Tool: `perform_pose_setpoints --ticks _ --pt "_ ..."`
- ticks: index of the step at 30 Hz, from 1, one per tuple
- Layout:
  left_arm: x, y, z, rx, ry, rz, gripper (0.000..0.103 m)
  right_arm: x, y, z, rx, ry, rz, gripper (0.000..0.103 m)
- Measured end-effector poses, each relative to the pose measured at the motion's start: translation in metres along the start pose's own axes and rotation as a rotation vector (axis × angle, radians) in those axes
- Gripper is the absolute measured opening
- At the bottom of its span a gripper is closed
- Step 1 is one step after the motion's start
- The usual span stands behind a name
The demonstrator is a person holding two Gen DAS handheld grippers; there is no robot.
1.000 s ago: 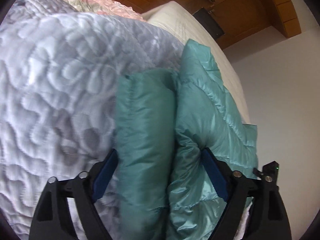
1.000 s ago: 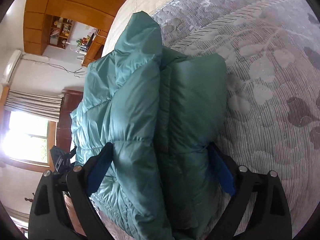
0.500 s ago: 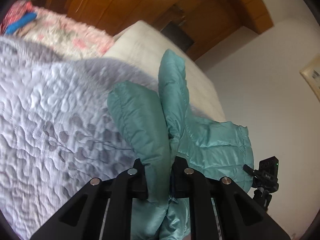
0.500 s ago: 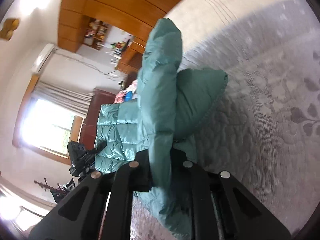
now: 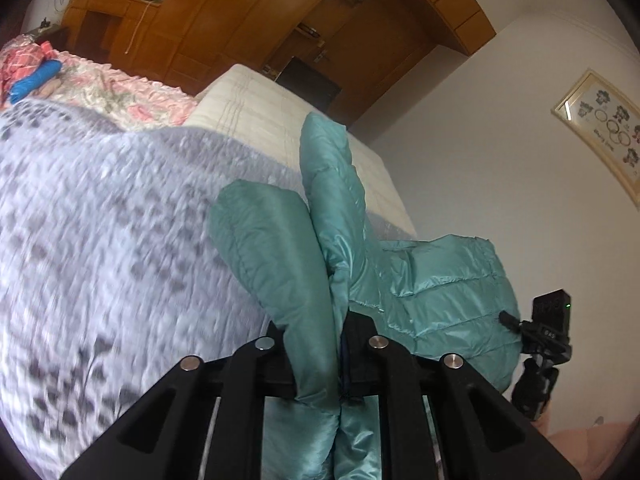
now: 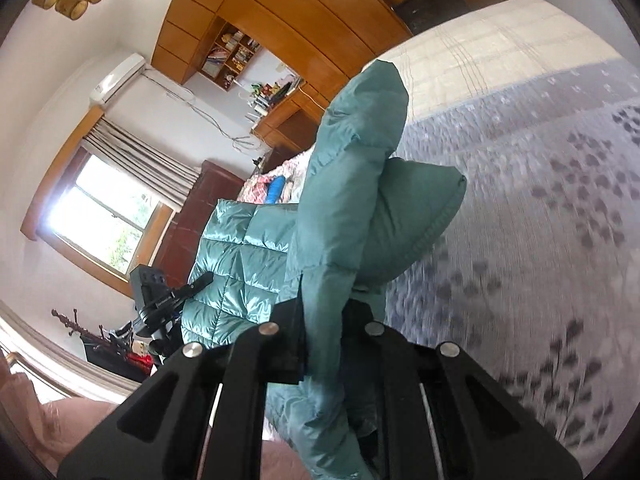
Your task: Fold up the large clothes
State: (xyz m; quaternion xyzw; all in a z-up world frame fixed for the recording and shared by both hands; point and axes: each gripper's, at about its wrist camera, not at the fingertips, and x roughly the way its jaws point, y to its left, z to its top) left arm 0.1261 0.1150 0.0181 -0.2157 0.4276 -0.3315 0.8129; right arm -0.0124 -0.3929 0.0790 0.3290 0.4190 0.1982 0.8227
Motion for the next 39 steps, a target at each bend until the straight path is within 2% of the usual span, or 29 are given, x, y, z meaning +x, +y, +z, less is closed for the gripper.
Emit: perform_pose_setpoints --ticks 4,8,12,16,20,23,26,28,31,34,37,39 --pt "0.000 0.018 -0.038 -0.050 0.041 0.057 0.014 0.019 -0.015 -0.031 0.065 0.075 -0.027 0.010" --pt "0.019 0.052 -0.073 -0.075 0.101 0.192 0.015 0.054 -0.047 -0.059 0.153 0.171 -0.071 0.010" --pt "0.035 0.084 -0.096 -0.085 0.144 0.312 0.018 0.076 -0.079 -0.073 0.222 0.199 -0.134 0.010" --pt "0.050 0.106 -0.111 -0.085 0.165 0.351 0.023 0.094 -0.117 -0.087 0.328 0.214 -0.097 0.013" --pt "0.063 0.114 -0.116 -0.054 0.170 0.377 0.032 0.105 -0.133 -0.092 0.370 0.215 -0.071 0.019" --pt "0.064 0.117 -0.115 -0.064 0.185 0.379 0.035 0.103 -0.132 -0.093 0.358 0.208 -0.077 0.023" --pt "0.057 0.119 -0.104 -0.104 0.188 0.399 0.043 0.088 -0.125 -0.092 0.313 0.199 -0.124 0.035" --pt "0.041 0.117 -0.096 -0.129 0.157 0.395 0.044 0.074 -0.118 -0.090 0.281 0.185 -0.193 0.055" --pt "0.006 0.104 -0.082 -0.116 0.062 0.426 0.043 0.046 -0.099 -0.085 0.209 0.143 -0.326 0.056" --pt "-0.003 0.077 -0.070 -0.035 0.012 0.453 0.043 0.030 -0.072 -0.072 0.129 0.094 -0.318 0.048" --pt "0.014 0.041 -0.062 0.056 0.022 0.414 0.043 0.043 -0.041 -0.055 0.016 0.088 -0.295 0.046" --pt "0.037 0.023 -0.060 0.101 0.047 0.377 0.044 0.065 -0.028 -0.048 -0.042 0.118 -0.302 0.045"
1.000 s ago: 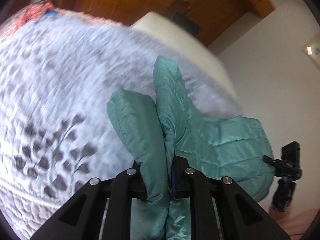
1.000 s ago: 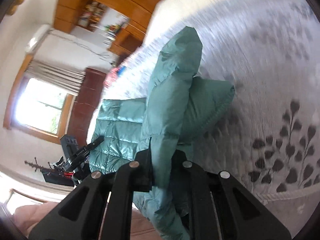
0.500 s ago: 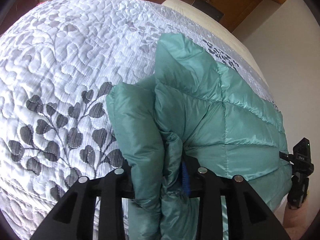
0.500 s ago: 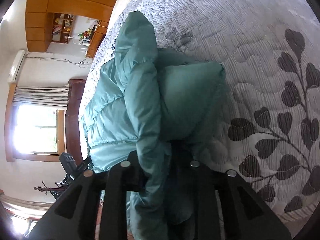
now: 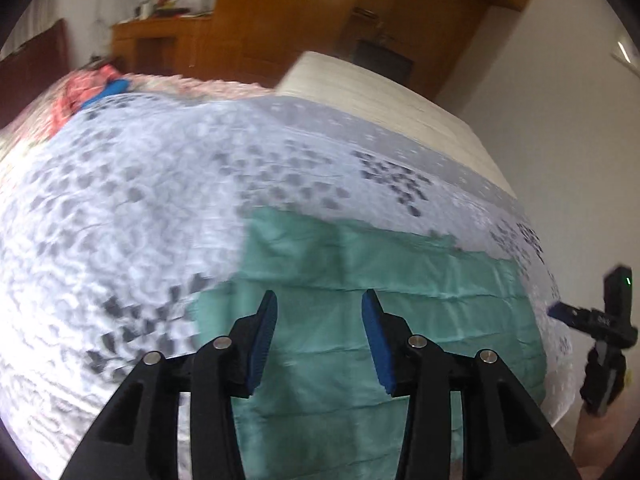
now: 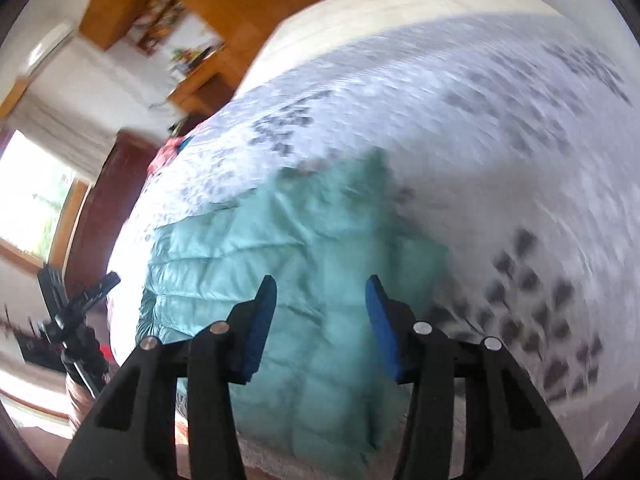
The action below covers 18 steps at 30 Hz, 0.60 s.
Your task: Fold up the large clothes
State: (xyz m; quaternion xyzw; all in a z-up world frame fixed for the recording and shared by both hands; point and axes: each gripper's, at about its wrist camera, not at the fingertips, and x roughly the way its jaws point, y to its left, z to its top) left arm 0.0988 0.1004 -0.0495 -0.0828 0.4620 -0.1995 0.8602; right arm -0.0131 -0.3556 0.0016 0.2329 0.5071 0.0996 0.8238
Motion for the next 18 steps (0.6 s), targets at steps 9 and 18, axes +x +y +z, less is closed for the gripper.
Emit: perform_pose_setpoints --ticks 9,18 --pt "0.083 -0.019 -0.012 0.060 0.123 0.076 0.045 0.087 -0.012 0.021 0.016 0.090 -0.046 0.040" --pt "0.098 -0.005 -0.020 0.031 0.171 0.077 0.044 0.107 -0.032 0.020 0.075 0.134 -0.019 0.034"
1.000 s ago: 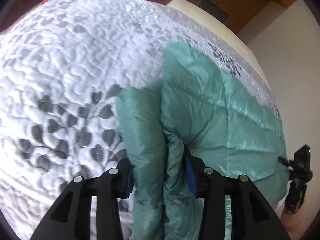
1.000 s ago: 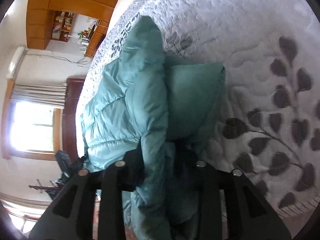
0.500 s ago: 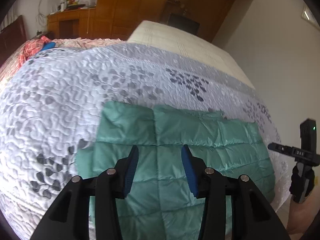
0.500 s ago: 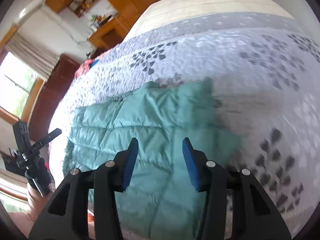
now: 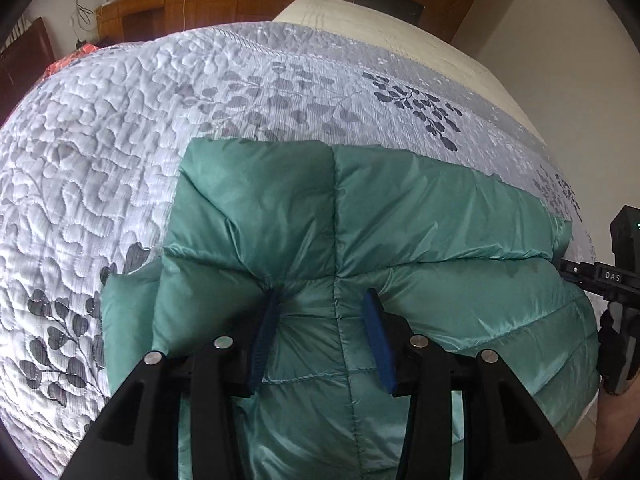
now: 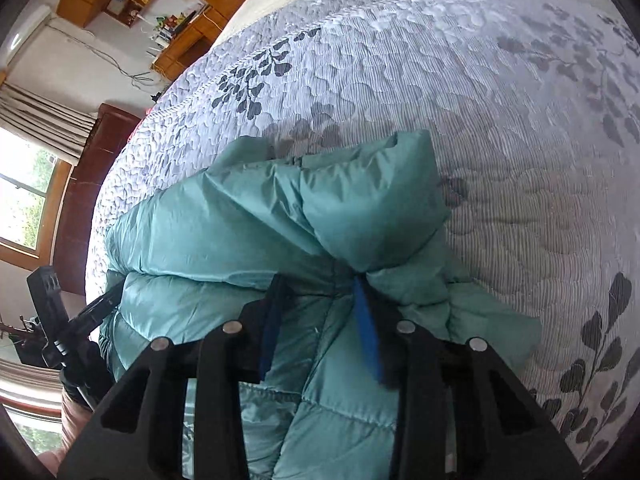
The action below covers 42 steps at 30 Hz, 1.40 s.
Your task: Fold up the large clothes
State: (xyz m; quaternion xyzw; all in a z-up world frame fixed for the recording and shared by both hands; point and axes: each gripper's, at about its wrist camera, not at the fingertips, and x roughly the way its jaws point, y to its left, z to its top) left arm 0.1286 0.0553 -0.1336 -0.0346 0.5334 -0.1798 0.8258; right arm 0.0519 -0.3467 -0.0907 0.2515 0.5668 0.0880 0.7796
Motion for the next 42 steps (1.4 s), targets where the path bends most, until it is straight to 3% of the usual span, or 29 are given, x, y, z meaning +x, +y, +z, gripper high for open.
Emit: perform_pose_setpoints --ticks 1,4,6,8,12,19,34,35,42 --pt "-0.003 0.000 0.002 -0.008 0.032 0.012 0.044 -0.007 0.003 -0.001 -0.001 -0.003 -0.008 0.036" --pt "-0.030 0.003 0.006 -0.032 -0.008 0.020 0.046 -0.036 0.017 -0.010 -0.042 -0.038 -0.021 0.038" --pt "-0.055 0.009 0.001 -0.039 -0.039 0.043 0.059 -0.058 0.028 -0.022 -0.083 -0.058 -0.023 0.038" --pt "-0.075 0.019 -0.008 -0.050 -0.045 0.070 0.060 -0.076 0.038 -0.037 -0.111 -0.058 -0.070 0.038" --pt "-0.095 0.050 -0.035 -0.117 0.005 0.059 0.065 -0.091 0.053 -0.066 -0.146 -0.028 -0.055 0.038" --pt "-0.089 0.076 -0.071 -0.212 0.073 -0.007 0.069 -0.070 0.067 -0.098 -0.174 0.064 -0.180 0.038" --pt "-0.053 0.072 -0.087 -0.250 0.127 -0.153 0.076 -0.044 0.054 -0.105 -0.125 0.117 -0.185 0.036" --pt "-0.053 0.072 -0.087 -0.251 0.125 -0.161 0.075 -0.044 0.054 -0.105 -0.127 0.117 -0.187 0.036" --pt "-0.055 0.067 -0.092 -0.263 0.107 -0.196 0.036 -0.035 0.055 -0.102 -0.128 0.138 -0.204 0.036"
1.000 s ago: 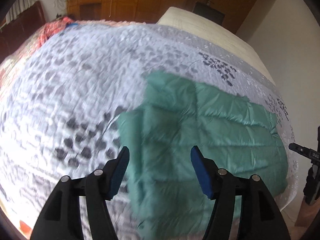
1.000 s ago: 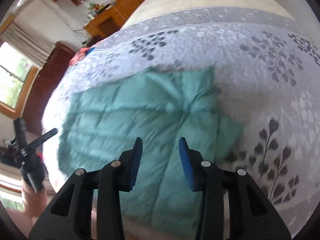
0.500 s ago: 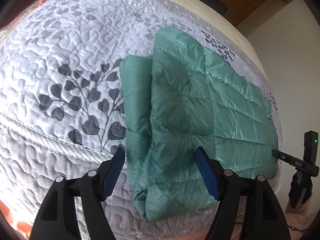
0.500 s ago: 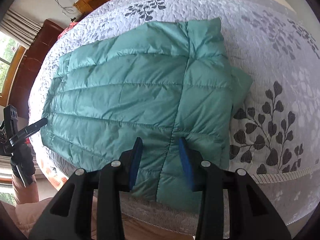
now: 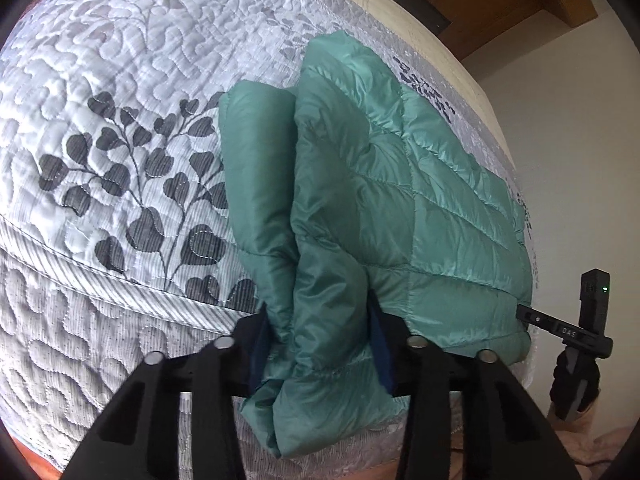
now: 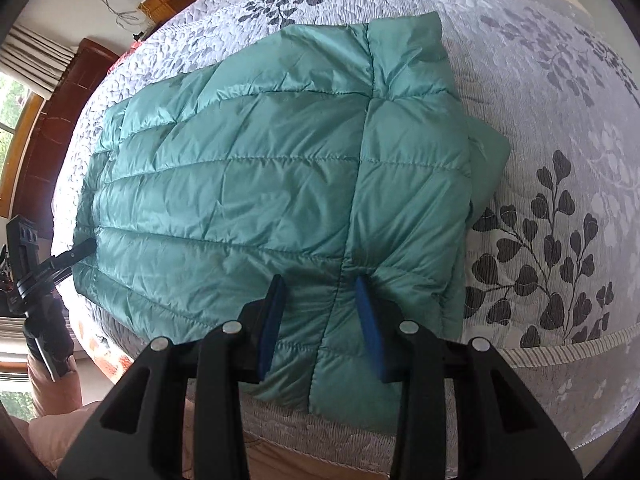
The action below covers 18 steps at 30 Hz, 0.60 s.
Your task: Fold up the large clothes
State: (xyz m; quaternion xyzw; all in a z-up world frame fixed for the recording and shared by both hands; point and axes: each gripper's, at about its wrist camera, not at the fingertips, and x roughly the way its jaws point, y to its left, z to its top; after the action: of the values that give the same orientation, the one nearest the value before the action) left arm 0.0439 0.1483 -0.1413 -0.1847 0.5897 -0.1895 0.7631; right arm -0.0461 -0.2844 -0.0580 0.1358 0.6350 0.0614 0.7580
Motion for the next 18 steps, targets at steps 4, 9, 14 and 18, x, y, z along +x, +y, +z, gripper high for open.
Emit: perform_pose_setpoints --ticks 4,9,14,18 --pt "-0.013 -0.015 -0.001 0.013 -0.020 0.009 0.023 0.006 0.003 0.003 -0.007 0.008 -0.025 0.036" --pt "-0.033 -0.054 0.002 0.117 -0.044 0.087 0.020 0.007 0.005 0.007 -0.008 0.010 -0.037 0.038" --pt "-0.040 -0.086 0.005 0.219 -0.045 0.162 0.020 0.006 -0.002 0.008 0.015 0.013 -0.022 0.038" --pt "-0.039 -0.111 0.007 0.279 -0.046 0.176 0.020 0.008 -0.004 0.008 0.020 0.018 -0.028 0.038"
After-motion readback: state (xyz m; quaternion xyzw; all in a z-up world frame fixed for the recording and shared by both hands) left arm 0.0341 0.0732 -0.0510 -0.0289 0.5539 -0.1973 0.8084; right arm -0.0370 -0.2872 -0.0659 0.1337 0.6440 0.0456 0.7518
